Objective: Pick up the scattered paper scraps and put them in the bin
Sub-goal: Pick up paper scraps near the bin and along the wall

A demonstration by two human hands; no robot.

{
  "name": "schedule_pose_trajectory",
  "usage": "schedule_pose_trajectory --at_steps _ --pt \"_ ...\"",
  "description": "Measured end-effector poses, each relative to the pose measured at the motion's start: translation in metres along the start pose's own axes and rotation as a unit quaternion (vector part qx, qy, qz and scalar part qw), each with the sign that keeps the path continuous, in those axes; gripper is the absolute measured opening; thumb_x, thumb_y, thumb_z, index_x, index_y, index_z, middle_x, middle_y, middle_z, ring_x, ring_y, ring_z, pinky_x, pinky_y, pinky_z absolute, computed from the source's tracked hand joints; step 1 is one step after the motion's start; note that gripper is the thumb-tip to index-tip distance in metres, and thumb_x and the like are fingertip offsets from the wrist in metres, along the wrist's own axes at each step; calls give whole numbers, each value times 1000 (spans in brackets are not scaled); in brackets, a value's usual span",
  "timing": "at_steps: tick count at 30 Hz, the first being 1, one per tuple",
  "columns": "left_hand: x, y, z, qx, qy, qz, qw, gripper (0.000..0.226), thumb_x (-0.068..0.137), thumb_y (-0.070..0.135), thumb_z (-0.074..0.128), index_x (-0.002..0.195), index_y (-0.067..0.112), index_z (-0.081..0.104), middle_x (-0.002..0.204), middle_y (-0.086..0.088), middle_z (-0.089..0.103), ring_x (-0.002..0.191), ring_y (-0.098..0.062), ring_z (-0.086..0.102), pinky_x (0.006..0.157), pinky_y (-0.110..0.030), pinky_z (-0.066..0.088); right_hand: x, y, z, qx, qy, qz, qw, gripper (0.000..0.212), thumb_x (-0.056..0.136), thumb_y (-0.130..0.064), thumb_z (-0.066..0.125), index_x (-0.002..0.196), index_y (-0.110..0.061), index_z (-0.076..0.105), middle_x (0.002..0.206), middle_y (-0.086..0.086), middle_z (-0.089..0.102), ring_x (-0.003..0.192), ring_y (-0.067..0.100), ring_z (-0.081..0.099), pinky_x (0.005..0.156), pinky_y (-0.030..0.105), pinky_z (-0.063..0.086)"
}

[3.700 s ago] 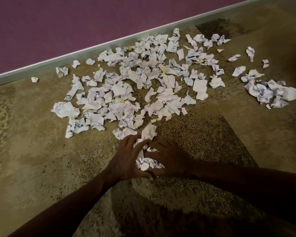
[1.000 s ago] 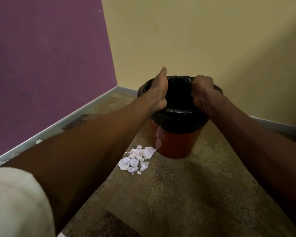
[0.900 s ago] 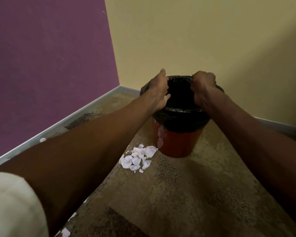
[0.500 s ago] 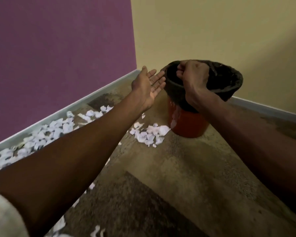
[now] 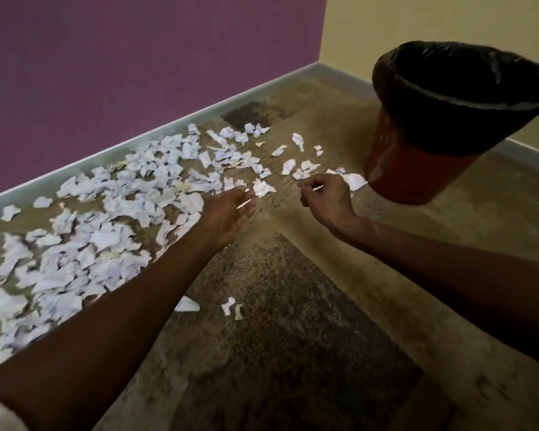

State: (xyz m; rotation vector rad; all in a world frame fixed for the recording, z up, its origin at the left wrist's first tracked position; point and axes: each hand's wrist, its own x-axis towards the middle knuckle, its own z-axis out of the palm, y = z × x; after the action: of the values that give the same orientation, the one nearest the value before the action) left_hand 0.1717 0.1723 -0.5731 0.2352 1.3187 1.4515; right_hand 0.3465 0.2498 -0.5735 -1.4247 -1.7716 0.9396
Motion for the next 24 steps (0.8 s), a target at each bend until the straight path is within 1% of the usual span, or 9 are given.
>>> schedule_pose_trajectory --at_steps 4,7,9,12,14,16,19,21,24 --pt "-6 -14 -59 46 60 10 997 15 94 7 57 106 4 64 98 -9 71 86 -19 68 76 -28 57 -34 12 35 -64 -204 -88 973 10 82 -4 67 84 -7 77 83 4 74 70 8 65 70 26 52" --pt "-15 -20 -101 134 77 27 988 16 92 5 61 107 1 63 94 -12 69 78 -20 66 71 -29 58 -61 15 55 -138 -396 -201 885 24 84 -6 66 106 -12 74 100 -1 72 75 -2 61 70 14 46" --pt "-21 -21 -130 193 82 39 977 22 89 4 64 110 -2 62 93 -17 68 75 -22 63 64 -29 54 -77 15 70 -193 -477 -249 821 40 84 -2 62 123 -12 65 117 4 66 93 8 60 79 20 47" --pt "-29 -22 -170 278 124 56 951 16 85 6 68 101 1 67 89 -21 70 66 -21 63 55 -26 52 -95 15 92 -237 -534 -340 737 50 85 0 58 134 -7 55 139 15 52 125 27 49 105 34 35" --pt "-33 -25 -195 305 157 69 937 17 82 9 71 98 3 70 86 -17 72 67 -22 65 61 -31 53 -98 19 101 -255 -550 -394 691 46 89 -2 55 135 -4 53 143 22 46 130 35 43 105 31 27" --pt "-41 -28 -216 360 183 84 911 13 82 13 73 95 9 73 86 -9 72 72 -20 65 68 -30 52 -99 26 108 -281 -542 -439 659 39 94 -8 51 133 -4 56 144 23 46 130 37 45 105 34 33" --pt "-55 -32 -240 436 190 83 876 10 81 18 76 89 14 73 82 -2 72 71 -12 64 62 -23 46 -102 35 113 -277 -500 -481 665 41 101 -26 40 125 1 59 134 22 54 121 32 51 103 37 41" --pt "-64 -31 -254 477 167 77 859 15 77 24 80 83 13 72 77 0 71 69 -9 64 61 -23 44 -103 39 114 -275 -471 -512 663 34 103 -22 42 115 3 62 118 17 58 107 24 53 94 35 39" --pt "-74 -29 -274 579 112 31 807 35 64 40 87 75 12 71 72 1 68 68 -7 62 60 -23 42 -109 43 121 -270 -479 -450 703 32 100 -24 37 95 -5 62 98 8 57 89 19 52 80 36 44"
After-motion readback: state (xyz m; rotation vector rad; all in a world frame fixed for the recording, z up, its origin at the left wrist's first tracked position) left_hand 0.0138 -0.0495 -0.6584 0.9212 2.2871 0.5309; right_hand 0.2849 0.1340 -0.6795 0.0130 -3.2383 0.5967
